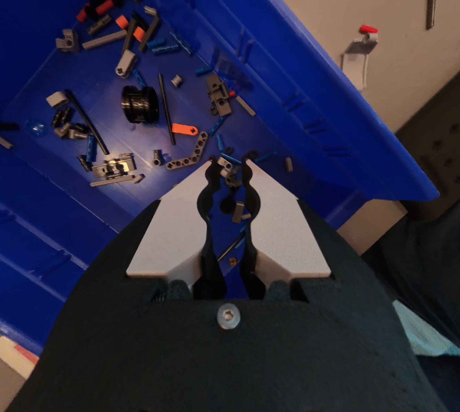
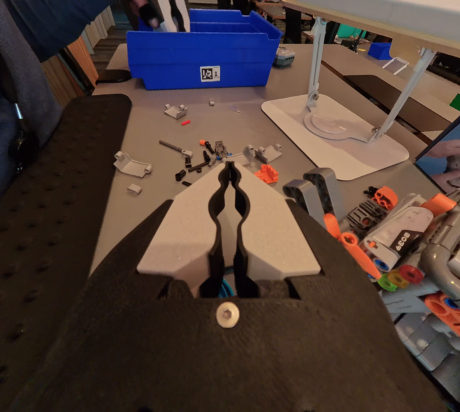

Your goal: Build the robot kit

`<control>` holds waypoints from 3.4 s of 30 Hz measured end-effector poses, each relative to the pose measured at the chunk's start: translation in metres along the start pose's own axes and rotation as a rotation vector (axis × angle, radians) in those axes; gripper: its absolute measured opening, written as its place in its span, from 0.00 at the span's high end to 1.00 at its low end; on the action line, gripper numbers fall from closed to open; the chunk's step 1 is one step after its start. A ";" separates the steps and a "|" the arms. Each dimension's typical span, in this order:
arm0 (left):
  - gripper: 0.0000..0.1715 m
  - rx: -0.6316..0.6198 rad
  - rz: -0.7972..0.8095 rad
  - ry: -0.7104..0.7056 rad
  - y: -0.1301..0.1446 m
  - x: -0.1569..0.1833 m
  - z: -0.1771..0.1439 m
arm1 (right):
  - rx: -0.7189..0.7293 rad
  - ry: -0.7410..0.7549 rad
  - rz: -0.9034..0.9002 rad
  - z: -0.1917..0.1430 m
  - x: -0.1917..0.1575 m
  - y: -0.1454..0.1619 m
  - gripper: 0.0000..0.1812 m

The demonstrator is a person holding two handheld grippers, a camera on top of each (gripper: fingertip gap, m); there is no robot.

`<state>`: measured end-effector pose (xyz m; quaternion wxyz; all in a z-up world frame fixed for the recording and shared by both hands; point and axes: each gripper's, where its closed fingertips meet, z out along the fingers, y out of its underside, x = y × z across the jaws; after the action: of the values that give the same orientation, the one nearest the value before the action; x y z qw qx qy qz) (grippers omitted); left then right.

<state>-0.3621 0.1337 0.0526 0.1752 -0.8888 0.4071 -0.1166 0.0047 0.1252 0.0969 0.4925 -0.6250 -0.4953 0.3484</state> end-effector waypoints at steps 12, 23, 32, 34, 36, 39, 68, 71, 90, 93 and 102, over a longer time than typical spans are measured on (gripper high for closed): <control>0.90 0.118 0.098 0.021 -0.046 -0.009 0.020 | -0.021 0.033 0.024 0.001 0.009 0.005 1.00; 0.91 0.065 0.055 0.060 -0.037 -0.009 0.059 | -0.039 0.039 0.024 0.001 0.011 0.008 1.00; 0.86 0.204 -0.073 0.011 -0.070 -0.044 0.028 | -0.042 0.045 0.021 -0.001 0.012 0.010 1.00; 0.88 0.264 -0.111 -0.061 -0.087 -0.067 0.029 | -0.041 0.045 0.020 -0.002 0.012 0.010 1.00; 0.87 0.290 -0.134 -0.108 -0.098 -0.084 0.034 | -0.039 0.047 0.020 -0.002 0.012 0.010 1.00; 0.88 0.245 -0.162 -0.094 -0.100 -0.090 0.051 | -0.038 0.048 0.019 -0.003 0.012 0.011 1.00; 0.97 0.525 -0.126 -0.081 -0.126 -0.052 -0.047 | -0.054 0.023 -0.007 0.003 0.006 0.011 1.00; 0.97 0.575 0.003 -0.039 -0.153 0.004 -0.072 | -0.054 0.030 -0.017 0.003 0.006 0.010 1.00; 0.97 0.186 0.319 0.307 -0.177 0.220 0.124 | -0.053 0.068 -0.078 -0.005 0.001 0.003 1.00; 0.94 0.190 0.325 0.282 -0.180 0.218 0.127 | -0.058 0.069 -0.080 -0.006 0.001 0.004 1.00; 0.89 0.291 0.269 0.247 -0.187 0.206 0.084 | -0.024 0.080 -0.081 -0.011 0.003 -0.003 1.00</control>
<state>-0.0731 0.1083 0.0649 0.2640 -0.7710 0.5192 -0.2577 0.0144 0.1249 0.1029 0.5183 -0.6236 -0.5043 0.2970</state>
